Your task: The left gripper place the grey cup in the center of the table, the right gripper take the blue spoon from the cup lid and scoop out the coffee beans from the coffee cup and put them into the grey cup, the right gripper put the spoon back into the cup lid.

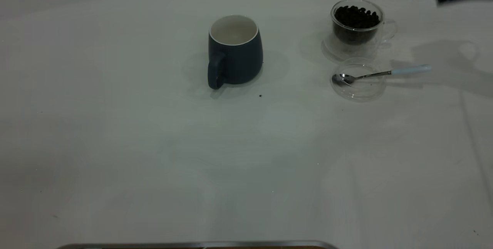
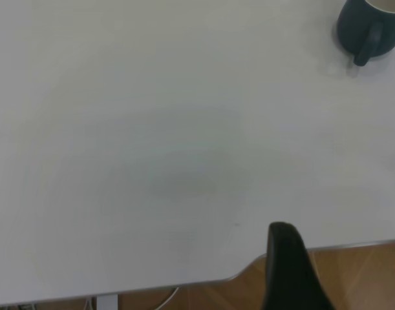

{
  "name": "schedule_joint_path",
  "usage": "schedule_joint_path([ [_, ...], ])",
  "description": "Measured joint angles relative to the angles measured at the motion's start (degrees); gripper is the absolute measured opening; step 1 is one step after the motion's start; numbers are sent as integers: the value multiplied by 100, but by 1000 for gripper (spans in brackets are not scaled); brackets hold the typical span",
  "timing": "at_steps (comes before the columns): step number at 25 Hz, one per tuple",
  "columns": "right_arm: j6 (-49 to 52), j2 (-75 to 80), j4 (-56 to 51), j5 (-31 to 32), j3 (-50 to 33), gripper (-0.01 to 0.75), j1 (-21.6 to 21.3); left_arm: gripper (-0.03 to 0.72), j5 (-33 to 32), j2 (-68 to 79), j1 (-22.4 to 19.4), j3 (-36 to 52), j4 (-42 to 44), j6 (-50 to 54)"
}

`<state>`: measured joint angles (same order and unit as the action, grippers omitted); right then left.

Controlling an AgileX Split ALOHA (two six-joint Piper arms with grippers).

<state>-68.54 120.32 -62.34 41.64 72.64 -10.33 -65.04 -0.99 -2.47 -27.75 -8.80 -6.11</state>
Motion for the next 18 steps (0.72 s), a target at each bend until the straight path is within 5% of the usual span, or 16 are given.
schedule_joint_path([
  [8, 3600, -3649, 3774, 638, -1346, 557, 1199, 475, 0, 0, 0, 0, 0, 0],
  [18, 6602, -7875, 6081, 2077, -3943, 557, 1307, 475, 0, 0, 0, 0, 0, 0],
])
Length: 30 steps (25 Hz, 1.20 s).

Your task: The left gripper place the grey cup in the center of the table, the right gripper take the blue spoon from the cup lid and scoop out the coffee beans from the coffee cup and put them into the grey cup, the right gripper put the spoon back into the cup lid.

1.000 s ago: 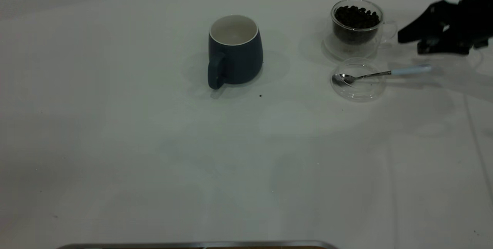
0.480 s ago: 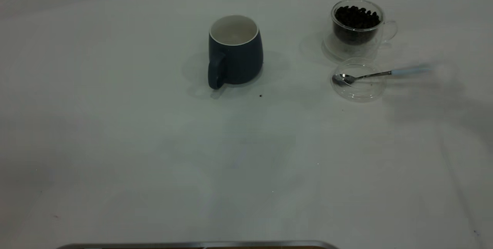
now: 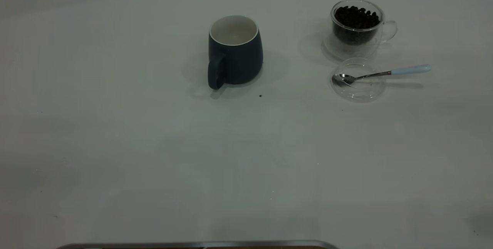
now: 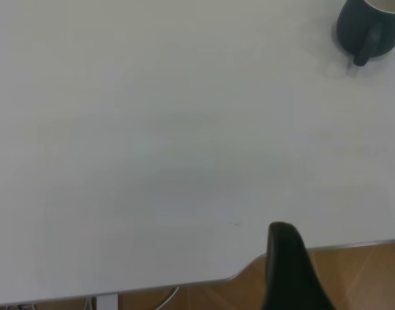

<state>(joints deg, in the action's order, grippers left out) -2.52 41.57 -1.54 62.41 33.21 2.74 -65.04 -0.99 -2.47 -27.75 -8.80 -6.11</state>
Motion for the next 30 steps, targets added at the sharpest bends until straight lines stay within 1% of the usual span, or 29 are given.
schedule_joint_path([
  [4, 418, -1528, 73, 76, -533, 557, 0, 475, 0, 0, 0, 0, 0, 0],
  [10, 485, -3075, 48, 104, -579, 555, 0, 475, 0, 0, 0, 0, 0, 0],
  [13, 485, -3551, 46, 140, -579, 555, 0, 475, 0, 0, 0, 0, 0, 0],
  [19, 490, -4176, 41, 165, -579, 555, 0, 475, 0, 0, 0, 0, 0, 0],
  [30, 490, -4194, 35, 182, -579, 555, 0, 475, 0, 0, 0, 0, 0, 0],
])
